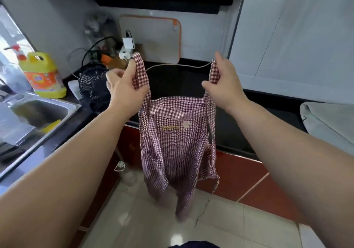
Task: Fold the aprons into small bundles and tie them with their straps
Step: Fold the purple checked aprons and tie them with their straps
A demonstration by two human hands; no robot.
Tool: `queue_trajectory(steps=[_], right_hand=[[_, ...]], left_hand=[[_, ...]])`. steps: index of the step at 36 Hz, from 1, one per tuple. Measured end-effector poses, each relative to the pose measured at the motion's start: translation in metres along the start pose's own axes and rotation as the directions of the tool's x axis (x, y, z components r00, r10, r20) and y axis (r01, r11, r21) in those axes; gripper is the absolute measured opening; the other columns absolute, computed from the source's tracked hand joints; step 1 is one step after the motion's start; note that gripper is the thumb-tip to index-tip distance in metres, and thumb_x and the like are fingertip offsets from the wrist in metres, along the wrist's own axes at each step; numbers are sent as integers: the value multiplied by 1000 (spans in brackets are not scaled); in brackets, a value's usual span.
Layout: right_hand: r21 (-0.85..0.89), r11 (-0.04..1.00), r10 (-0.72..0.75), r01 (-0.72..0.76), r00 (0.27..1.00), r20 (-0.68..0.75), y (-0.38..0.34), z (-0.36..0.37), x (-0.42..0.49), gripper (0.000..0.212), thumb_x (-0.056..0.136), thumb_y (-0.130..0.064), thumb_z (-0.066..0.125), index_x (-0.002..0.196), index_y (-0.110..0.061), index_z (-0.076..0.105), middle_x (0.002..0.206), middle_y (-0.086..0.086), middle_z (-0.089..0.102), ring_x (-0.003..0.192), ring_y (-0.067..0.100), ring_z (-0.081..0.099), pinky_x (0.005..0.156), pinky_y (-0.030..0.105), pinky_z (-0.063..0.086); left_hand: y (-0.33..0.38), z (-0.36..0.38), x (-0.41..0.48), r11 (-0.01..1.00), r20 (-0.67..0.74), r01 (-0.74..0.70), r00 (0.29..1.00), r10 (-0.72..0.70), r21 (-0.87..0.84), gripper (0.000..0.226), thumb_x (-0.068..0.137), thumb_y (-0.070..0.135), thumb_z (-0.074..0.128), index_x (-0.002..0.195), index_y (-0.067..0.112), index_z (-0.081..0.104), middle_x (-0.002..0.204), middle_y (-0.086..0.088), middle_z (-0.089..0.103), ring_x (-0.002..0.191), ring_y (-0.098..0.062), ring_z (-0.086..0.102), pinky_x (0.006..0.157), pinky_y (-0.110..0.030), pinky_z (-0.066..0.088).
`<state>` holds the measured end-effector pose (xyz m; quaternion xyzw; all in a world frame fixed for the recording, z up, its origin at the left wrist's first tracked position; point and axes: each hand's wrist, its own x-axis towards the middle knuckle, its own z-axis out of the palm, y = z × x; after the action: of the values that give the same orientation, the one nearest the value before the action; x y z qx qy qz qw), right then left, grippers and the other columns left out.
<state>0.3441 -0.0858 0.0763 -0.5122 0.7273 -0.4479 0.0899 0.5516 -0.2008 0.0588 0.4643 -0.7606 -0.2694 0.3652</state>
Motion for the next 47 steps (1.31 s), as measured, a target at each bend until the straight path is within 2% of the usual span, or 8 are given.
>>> queue_trajectory(steps=[3, 9, 20, 32, 35, 37, 42, 47], right_hand=[[-294, 950, -68, 102, 990, 122, 9, -6, 9, 92, 87, 4, 53, 153, -21, -7, 161, -1, -9, 147, 17, 6, 110, 25, 25], [-570, 804, -115, 171, 984, 133, 31, -10, 38, 91, 89, -1, 51, 152, -24, -9, 161, 2, -9, 124, 30, 46, 87, 42, 46], [-293, 951, 74, -98, 993, -91, 77, 46, 161, 84, 88, 10, 48, 153, -17, 1, 161, 7, 1, 147, 18, 8, 108, 18, 9], [-352, 923, 27, -156, 938, -345, 87, 60, 354, 58, 92, 5, 41, 148, -1, 26, 155, 14, 27, 141, 25, 28, 117, 30, 19], [-392, 893, 109, -223, 950, -292, 93, 63, 385, 64, 97, 2, 37, 153, -9, 6, 161, 8, 6, 147, 18, 8, 113, 17, 4], [-407, 880, 174, -245, 963, -204, 100, 72, 395, 67, 97, 2, 37, 152, -8, 0, 161, 9, -1, 147, 20, 3, 111, 17, 5], [-393, 836, 424, -384, 905, 16, 121, 96, 387, 76, 96, 1, 41, 152, -17, -7, 154, 13, 27, 136, 29, 36, 108, 27, 28], [-414, 864, 343, -286, 937, 70, 141, 121, 357, 51, 93, -22, 40, 131, 12, 47, 119, 27, 59, 109, 41, 55, 92, 35, 44]], left_hand=[[10, 9, 13, 999, 5, -18, 1000, 18, 36, 89, 87, 22, 66, 154, 32, 7, 142, -11, 22, 127, -28, 33, 111, -42, 33], [2, 33, 48, 997, -42, 49, 998, -52, -60, 90, 91, 18, 60, 153, 36, -3, 138, -4, 53, 116, -23, 57, 100, -40, 48], [-40, 104, 190, 949, 95, 137, 989, -114, -285, 91, 89, 15, 63, 151, 41, 2, 136, -1, 55, 116, -21, 58, 96, -45, 52], [-29, 131, 388, 889, 82, 171, 985, -150, -425, 82, 88, 7, 63, 153, 30, 19, 112, 7, 62, 90, -6, 63, 84, -31, 57], [-33, 139, 419, 831, 178, 220, 973, -148, -512, 84, 84, 4, 66, 153, 24, 22, 93, 4, 68, 79, -11, 68, 83, -40, 58], [-38, 144, 428, 914, 298, 190, 951, -80, -358, 86, 86, 13, 68, 154, 22, 17, 124, -6, 63, 109, -22, 63, 98, -41, 50], [-68, 163, 421, 988, 497, 124, 865, -63, -91, 59, 85, 21, 70, 138, 6, 50, 133, -8, 58, 122, -23, 55, 101, -25, 42], [-103, 181, 392, 954, 574, 260, 808, -131, -148, 45, 92, 3, 60, 136, 11, 52, 118, -1, 58, 108, -15, 55, 90, -22, 41]])
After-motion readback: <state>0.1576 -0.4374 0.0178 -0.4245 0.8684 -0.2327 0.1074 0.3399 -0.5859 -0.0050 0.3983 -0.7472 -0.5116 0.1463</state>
